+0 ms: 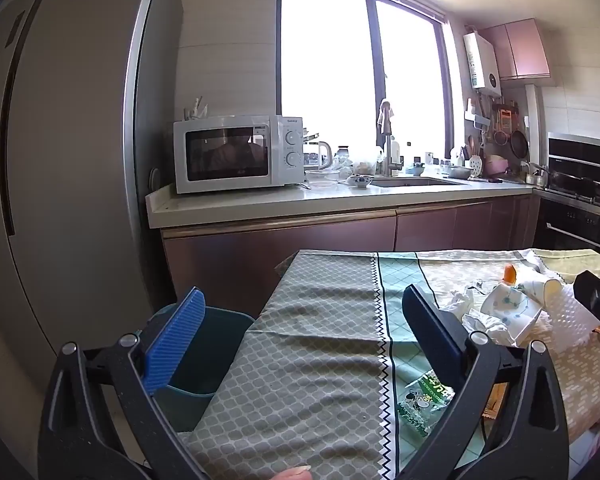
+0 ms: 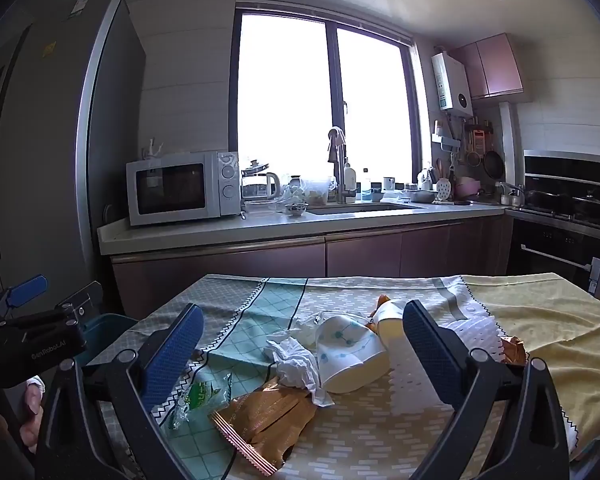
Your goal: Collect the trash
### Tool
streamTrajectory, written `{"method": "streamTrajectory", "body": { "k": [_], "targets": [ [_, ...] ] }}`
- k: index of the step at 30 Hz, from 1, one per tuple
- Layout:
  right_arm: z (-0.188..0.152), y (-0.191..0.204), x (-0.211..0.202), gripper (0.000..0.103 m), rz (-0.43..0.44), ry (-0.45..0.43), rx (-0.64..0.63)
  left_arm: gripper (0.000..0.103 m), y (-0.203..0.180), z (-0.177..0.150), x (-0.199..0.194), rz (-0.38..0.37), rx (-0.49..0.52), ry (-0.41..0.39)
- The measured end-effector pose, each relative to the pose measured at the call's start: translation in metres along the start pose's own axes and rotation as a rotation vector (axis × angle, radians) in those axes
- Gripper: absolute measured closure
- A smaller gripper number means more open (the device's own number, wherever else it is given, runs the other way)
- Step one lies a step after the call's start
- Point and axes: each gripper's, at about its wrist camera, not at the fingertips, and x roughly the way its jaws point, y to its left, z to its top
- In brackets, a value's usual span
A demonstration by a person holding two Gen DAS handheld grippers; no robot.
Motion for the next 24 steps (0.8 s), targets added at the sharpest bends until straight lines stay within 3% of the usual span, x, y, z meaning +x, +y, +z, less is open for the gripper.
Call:
{"method": "streamTrajectory", "body": {
  "k": [8,24],
  "targets": [
    [0.002,0.008,-0.006,0.006,0.004,0.005,-0.007,0.006,-0.006,-0.002,-0.005,0.000,0.028,0.009],
    [0.002,0.006,-0.003,0.006,0.011,0.013,-0.012,0.006,0.007,0.003,-0.006,0.012,-0.014,0.010]
  ]
}}
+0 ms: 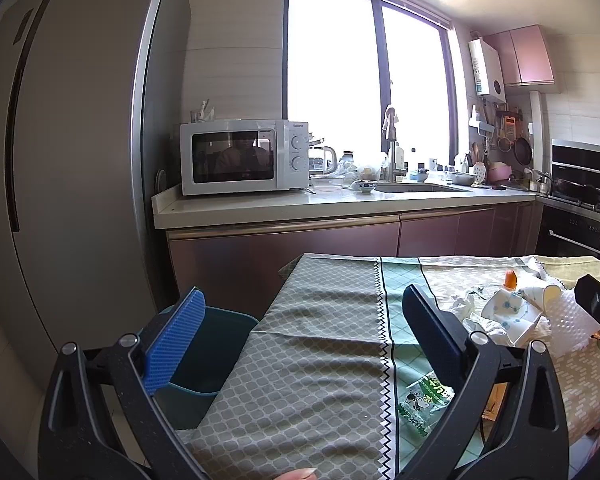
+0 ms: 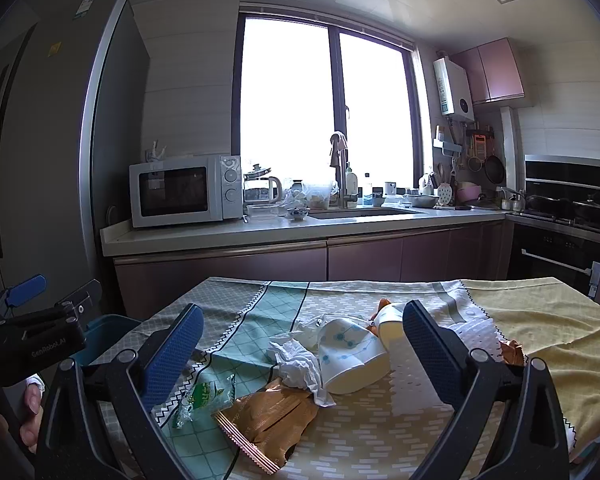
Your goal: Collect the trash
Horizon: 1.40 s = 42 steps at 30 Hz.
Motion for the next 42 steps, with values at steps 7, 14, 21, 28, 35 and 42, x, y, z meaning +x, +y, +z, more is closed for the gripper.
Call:
{"method": "streamTrajectory", "body": {
  "k": [7,14,21,28,35,42],
  "targets": [
    [0.0003,-0.0006,0.0007,0.006,-0.001,-0.004,0.002,0.006,0.0007,0.0001,-0.0011,0.001,-0.002,-0.004],
    [-0.0008,-0.0010,0.0003,0.006,0.000,-0.008,0.002,0.006,0.0006,0.0007,-0.0023,0.002,-0.002,-0.009],
    [-0.0018,-0.0004,0.0005,0.006,0.003,-0.009,0.002,0.006,0.0006,0.0007,-0.0026,0.003,-0.002,-0.010],
    [-0.0021,0.0003,0.0007,0.006,0.002,-0.009,0.002,0.006,0.0003,0.0005,-0.0031,0.003,-0.002,-0.011],
    [-0.0019,0.0001,0.0004,0.006,0.002,-0.010,0.001,0.006,0.0005,0.0007,-0.0033,0.003,-0.001,-0.011],
    [-0.0020,0.0002,0.0007,0.006,0.002,-0.011,0.001,0.006,0.0008,0.0008,-0.0035,0.004,-0.001,-0.012]
  ]
}}
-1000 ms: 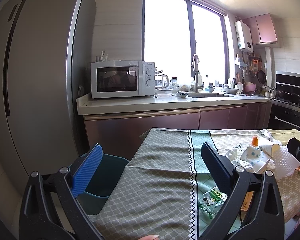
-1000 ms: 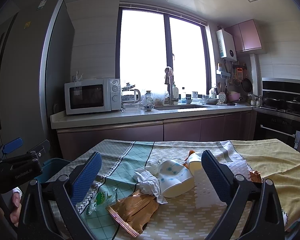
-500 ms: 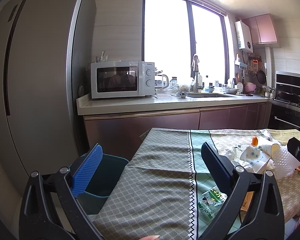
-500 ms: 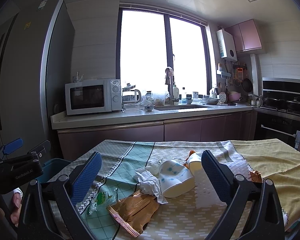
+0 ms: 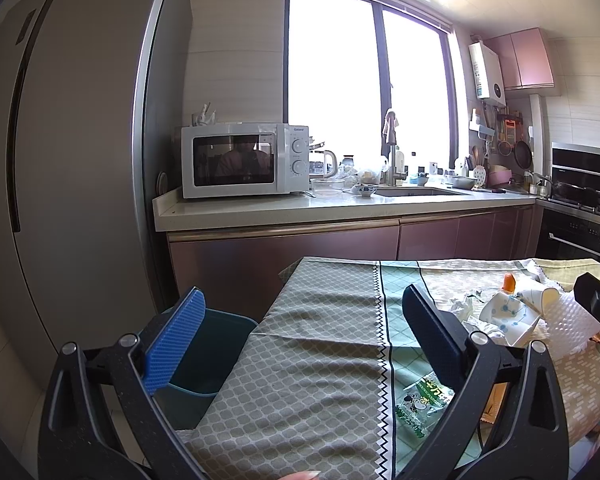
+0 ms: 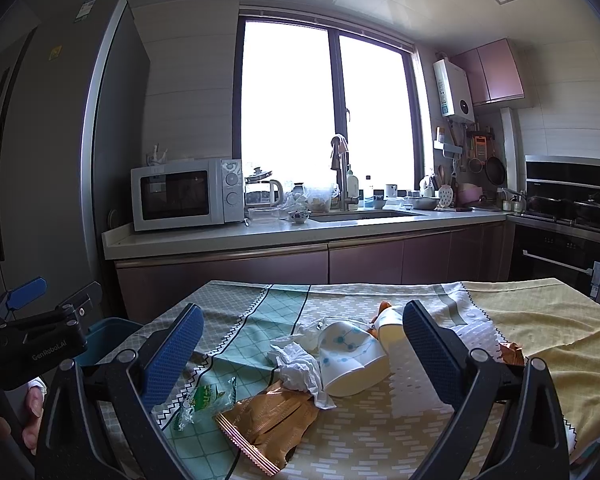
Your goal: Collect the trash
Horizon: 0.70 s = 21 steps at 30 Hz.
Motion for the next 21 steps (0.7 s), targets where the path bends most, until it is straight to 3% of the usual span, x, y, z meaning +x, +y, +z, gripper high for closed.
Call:
{"method": "streamTrajectory", "body": {
  "k": [21],
  "targets": [
    [0.0003,-0.0007,0.0012,0.006,0.005,0.001,0.005,0.006,-0.0035,0.0007,0.0006,-0.004,-0.001,-0.001]
  ]
}}
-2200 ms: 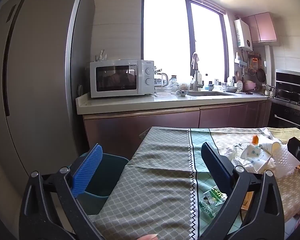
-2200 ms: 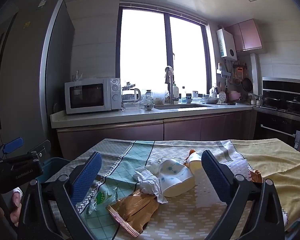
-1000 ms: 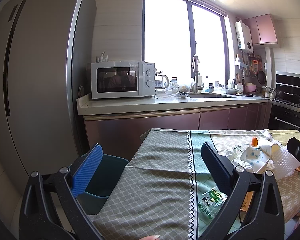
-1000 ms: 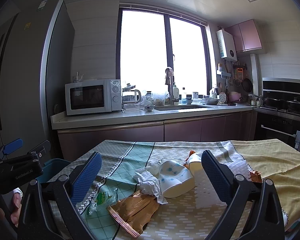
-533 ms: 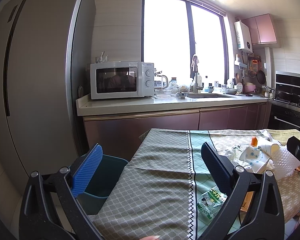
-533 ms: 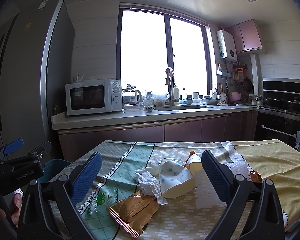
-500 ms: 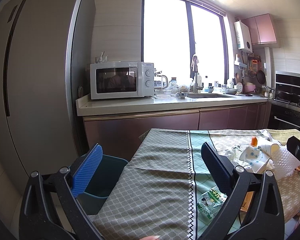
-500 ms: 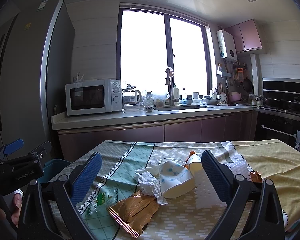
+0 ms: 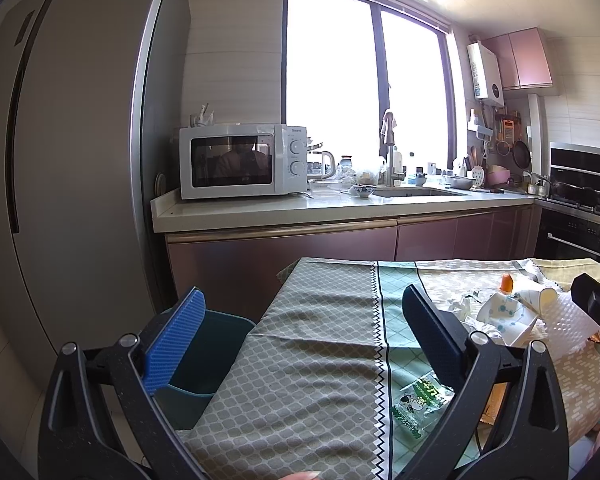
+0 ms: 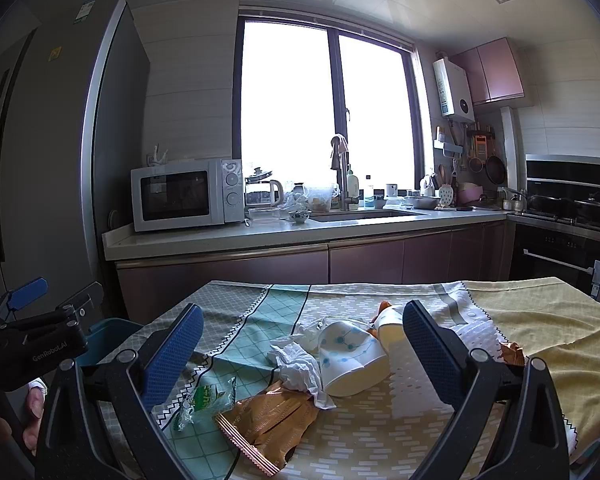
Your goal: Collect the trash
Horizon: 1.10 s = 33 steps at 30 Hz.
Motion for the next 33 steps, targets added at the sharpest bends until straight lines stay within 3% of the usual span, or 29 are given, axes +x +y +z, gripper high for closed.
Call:
{"method": "streamTrajectory", "body": {
  "k": [33],
  "targets": [
    [-0.0010,-0.0037,-0.0007,0.006,0.006,0.007,0.009,0.006,-0.0027,-0.0062,0.0014,-0.006,0.003,0.006]
  ]
}}
